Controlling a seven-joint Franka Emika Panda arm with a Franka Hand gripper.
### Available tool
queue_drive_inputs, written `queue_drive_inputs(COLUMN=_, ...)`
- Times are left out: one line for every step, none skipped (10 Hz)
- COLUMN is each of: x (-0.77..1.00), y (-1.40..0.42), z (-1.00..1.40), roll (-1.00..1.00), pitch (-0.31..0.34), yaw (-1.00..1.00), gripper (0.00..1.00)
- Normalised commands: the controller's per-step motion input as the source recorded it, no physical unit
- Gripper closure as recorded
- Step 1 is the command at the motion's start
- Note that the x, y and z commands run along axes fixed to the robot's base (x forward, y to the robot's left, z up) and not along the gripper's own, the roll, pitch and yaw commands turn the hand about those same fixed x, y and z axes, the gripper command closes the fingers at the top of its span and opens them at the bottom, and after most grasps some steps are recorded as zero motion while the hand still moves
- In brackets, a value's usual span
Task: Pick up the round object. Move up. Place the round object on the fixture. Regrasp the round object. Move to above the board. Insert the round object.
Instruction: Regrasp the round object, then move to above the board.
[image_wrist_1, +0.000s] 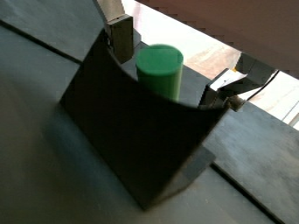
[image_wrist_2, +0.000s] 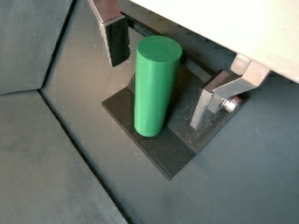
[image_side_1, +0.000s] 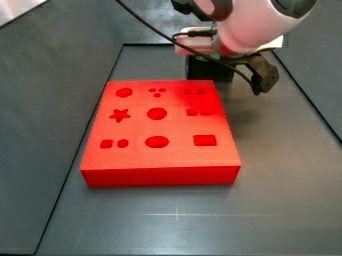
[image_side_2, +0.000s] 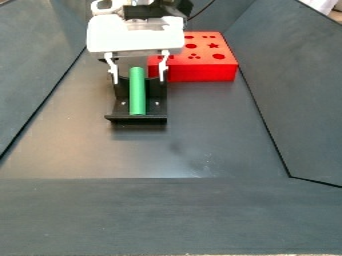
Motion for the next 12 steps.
queue_drive_inputs(x=0.01, y=0.00, z=-0.19, roll=0.05, pitch=0.017, yaw=0.00, gripper=0.00)
queue_drive_inputs(x=0.01, y=0.00, z=-0.19, roll=0.04, pitch=0.015, yaw=0.00, gripper=0.00)
queue_drive_inputs(x=0.01, y=0.00, z=-0.19, roll=0.04, pitch=0.015, yaw=0.01, gripper=0.00)
queue_drive_inputs(x=0.01, y=0.00, z=-0.19, roll=0.04, pitch=0.015, yaw=0.01, gripper=0.00)
queue_drive_inputs(x=0.01, y=0.00, z=-0.19, roll=0.04, pitch=0.015, yaw=0.01, gripper=0.00)
queue_drive_inputs(x=0.00, y=0.00, z=0.00, roll=0.00, pitch=0.000, yaw=0.00, gripper=1.00)
queue_drive_inputs(x=0.15, y=0.18, z=1.00, roll=-0.19, pitch=0.029, yaw=-0.09, gripper=1.00)
queue_drive_inputs(x=0.15, y=0.18, z=1.00, roll=-0.19, pitch=0.029, yaw=-0.09, gripper=1.00)
queue_drive_inputs(x=0.14, y=0.17, z=1.00, roll=-0.19, pitch=0.052, yaw=-0.08, gripper=1.00)
queue_drive_inputs(x=0.12, y=0.16, z=1.00, roll=-0.15, pitch=0.059, yaw=-0.05, gripper=1.00)
queue_drive_inputs(x=0.12, y=0.15, z=1.00, roll=-0.13, pitch=0.068, yaw=-0.02, gripper=1.00)
queue_drive_inputs(x=0.11, y=0.15, z=1.00, roll=-0.10, pitch=0.076, yaw=-0.01, gripper=1.00)
